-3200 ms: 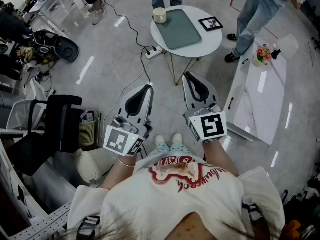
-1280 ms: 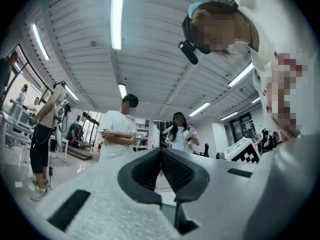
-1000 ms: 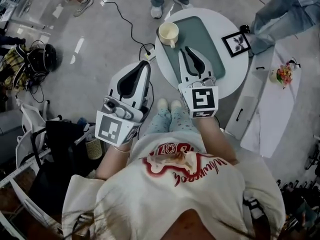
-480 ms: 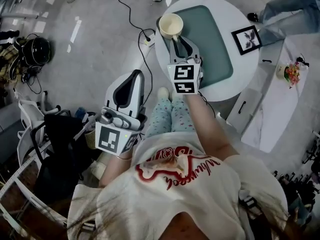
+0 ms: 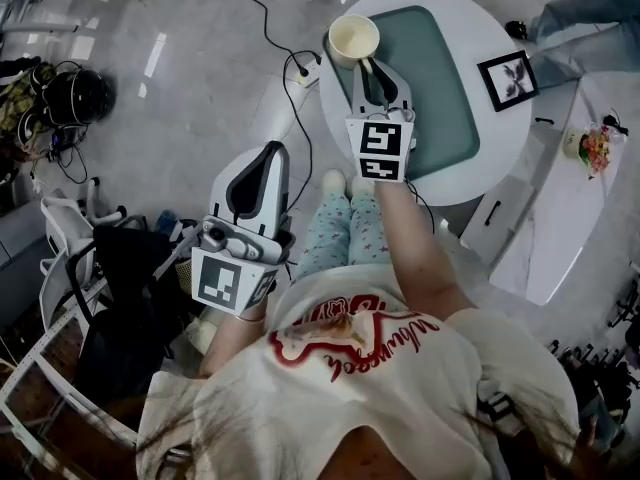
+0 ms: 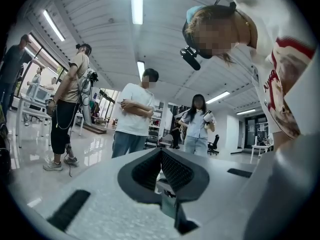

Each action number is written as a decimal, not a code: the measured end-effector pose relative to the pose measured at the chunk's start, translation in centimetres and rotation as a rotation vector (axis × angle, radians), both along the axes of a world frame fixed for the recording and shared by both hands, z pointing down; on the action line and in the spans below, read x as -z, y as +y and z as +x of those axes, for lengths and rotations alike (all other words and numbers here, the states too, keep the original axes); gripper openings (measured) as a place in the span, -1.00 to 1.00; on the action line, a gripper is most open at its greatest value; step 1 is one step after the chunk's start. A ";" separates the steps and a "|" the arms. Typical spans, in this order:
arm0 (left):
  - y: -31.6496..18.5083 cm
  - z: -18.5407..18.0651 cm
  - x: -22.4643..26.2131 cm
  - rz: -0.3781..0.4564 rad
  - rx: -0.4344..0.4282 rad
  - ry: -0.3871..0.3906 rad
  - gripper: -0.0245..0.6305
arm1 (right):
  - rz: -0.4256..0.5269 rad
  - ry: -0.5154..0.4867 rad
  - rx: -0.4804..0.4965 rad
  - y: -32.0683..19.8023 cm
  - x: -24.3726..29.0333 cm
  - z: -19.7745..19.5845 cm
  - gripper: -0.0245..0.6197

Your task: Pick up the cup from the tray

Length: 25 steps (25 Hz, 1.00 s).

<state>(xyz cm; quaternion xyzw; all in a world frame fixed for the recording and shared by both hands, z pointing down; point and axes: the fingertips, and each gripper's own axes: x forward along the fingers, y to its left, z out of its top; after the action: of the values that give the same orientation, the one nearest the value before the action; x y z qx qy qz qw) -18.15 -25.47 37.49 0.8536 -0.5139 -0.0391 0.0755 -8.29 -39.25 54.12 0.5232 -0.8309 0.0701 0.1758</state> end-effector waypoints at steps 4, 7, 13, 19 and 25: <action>0.2 -0.2 -0.1 0.007 -0.020 -0.015 -0.88 | 0.026 -0.054 -0.032 0.3 1.2 0.7 -0.75; 0.0 -0.1 0.4 0.014 -0.037 -0.011 -0.88 | 0.052 -0.080 -0.037 0.6 2.8 1.1 -0.75; -0.4 0.8 1.5 0.050 -0.084 0.005 -0.88 | 0.076 -0.073 -0.079 1.2 4.0 3.0 -0.75; 0.4 1.7 1.4 0.050 -0.122 0.003 -0.88 | 0.065 -0.033 -0.125 3.7 3.2 4.6 -0.75; 1.1 2.1 1.5 0.061 -0.132 0.007 -0.88 | 0.003 -0.025 -0.180 6.5 0.2 5.9 -0.75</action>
<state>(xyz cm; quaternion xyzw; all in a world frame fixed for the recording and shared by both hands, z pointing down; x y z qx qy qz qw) -16.07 -24.33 36.04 0.8874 -0.4548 -0.0527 0.0540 -2.44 -32.74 53.94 0.5950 -0.7829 0.0909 0.1577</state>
